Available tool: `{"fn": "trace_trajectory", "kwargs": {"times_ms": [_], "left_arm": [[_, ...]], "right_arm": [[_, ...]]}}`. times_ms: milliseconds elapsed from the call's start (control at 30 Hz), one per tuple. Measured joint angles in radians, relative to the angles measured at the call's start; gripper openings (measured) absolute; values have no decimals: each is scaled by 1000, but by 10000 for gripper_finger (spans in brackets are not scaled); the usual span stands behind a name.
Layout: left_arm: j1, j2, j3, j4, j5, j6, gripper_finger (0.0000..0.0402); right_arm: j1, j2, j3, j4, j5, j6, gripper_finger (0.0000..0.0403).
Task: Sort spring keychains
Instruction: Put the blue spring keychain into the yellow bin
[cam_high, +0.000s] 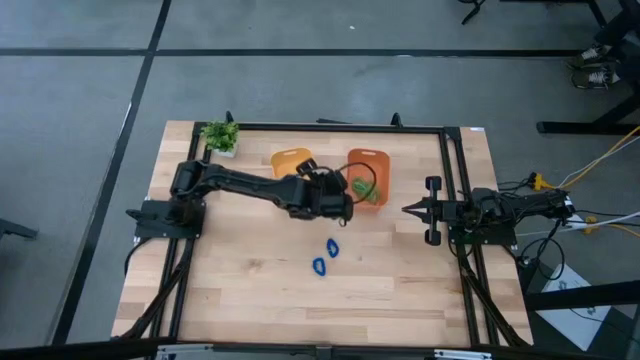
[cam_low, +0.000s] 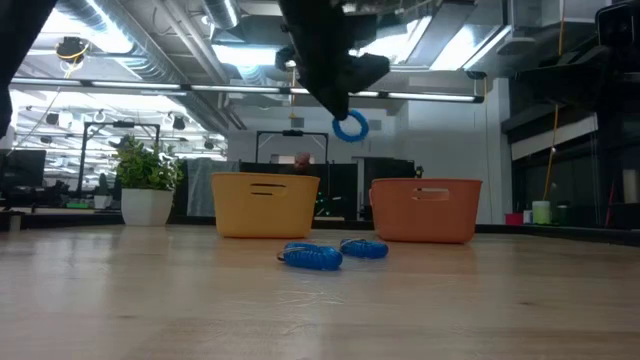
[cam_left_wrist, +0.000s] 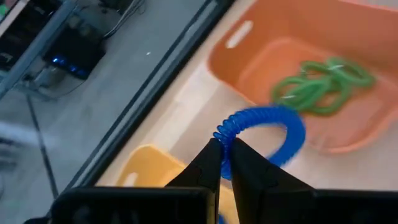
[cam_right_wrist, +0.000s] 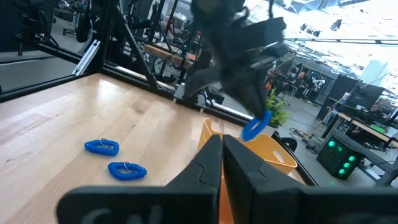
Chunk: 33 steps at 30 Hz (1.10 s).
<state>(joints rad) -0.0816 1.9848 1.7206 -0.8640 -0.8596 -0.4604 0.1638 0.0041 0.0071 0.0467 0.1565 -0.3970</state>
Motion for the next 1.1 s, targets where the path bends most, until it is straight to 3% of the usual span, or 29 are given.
{"fn": "trace_trajectory", "kwargs": {"times_ms": [367,700,900,1100], "left_arm": [[53,-45,0,-143,-22,-37,18],[97,-44,-2,-373,-48,-189,17],[130,-66,-86,-363,-16,-175,17],[163,-191,-264,-199,42,-171,17]], "right_arm": [[0,0,0,0,0,0,16],[0,0,0,0,0,0,16],[0,0,0,0,0,0,16],[0,0,0,-1,0,0,16]]}}
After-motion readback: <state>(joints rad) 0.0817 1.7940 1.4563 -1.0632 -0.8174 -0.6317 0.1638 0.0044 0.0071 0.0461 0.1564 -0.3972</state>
